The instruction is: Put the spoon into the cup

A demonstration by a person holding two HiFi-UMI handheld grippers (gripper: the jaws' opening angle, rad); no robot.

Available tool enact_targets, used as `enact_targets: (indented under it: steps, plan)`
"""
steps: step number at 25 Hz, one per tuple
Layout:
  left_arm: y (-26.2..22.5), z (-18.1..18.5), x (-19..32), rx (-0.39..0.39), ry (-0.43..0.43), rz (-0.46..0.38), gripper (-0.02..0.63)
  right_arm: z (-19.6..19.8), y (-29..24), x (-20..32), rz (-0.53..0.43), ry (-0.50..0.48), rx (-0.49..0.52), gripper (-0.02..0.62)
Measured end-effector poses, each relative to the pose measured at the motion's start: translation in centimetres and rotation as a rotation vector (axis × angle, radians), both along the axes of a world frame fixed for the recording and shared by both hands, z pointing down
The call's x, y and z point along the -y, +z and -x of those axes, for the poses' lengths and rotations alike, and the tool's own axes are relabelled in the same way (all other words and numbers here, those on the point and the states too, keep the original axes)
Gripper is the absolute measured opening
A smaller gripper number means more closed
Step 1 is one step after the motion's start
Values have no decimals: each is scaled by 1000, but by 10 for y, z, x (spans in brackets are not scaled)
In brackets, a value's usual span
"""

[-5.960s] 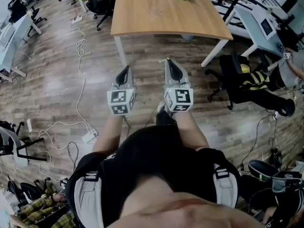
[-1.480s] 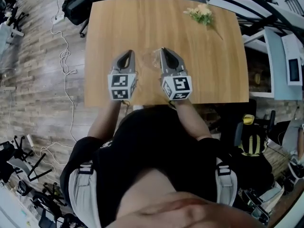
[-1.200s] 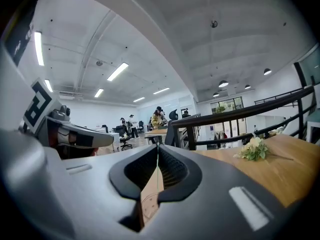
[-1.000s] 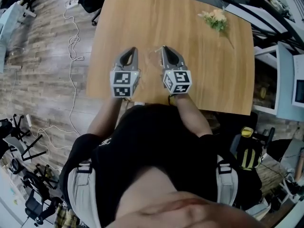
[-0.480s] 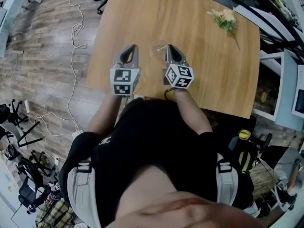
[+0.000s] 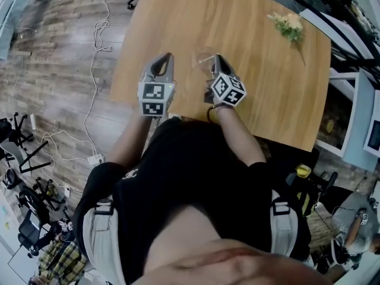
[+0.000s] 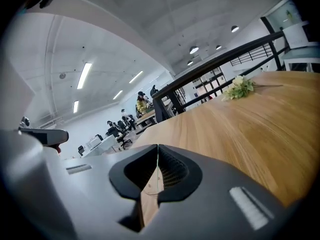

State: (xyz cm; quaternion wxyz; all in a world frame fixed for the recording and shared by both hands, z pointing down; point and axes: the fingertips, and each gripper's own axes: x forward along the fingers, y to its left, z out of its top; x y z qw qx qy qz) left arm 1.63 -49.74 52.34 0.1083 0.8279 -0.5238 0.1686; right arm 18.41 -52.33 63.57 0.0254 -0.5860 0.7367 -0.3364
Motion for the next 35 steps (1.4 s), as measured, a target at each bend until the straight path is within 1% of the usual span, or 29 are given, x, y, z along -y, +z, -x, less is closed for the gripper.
enact_targets:
  steps: [8,17,21,28,31,35]
  plan:
    - [5,1,1,14,10,13,11,2,20,2,64,32,53,7]
    - [9,-6,-1,17,29,22,11,4,31,-8,93,6,65,8]
    - [12,-8,-2,21,37,27,11,8,36,-12,111,-7,37,8]
    - [19,-11,-5,20,47,41,11,6,37,-16,116,-10,-2,12]
    - [21,-12,-6,18,50,46,11,6,39,-20,121,-15,-32,25]
    - [23,-12,-6,21,57,53,12,6,43,-23,146,-11,-39,28]
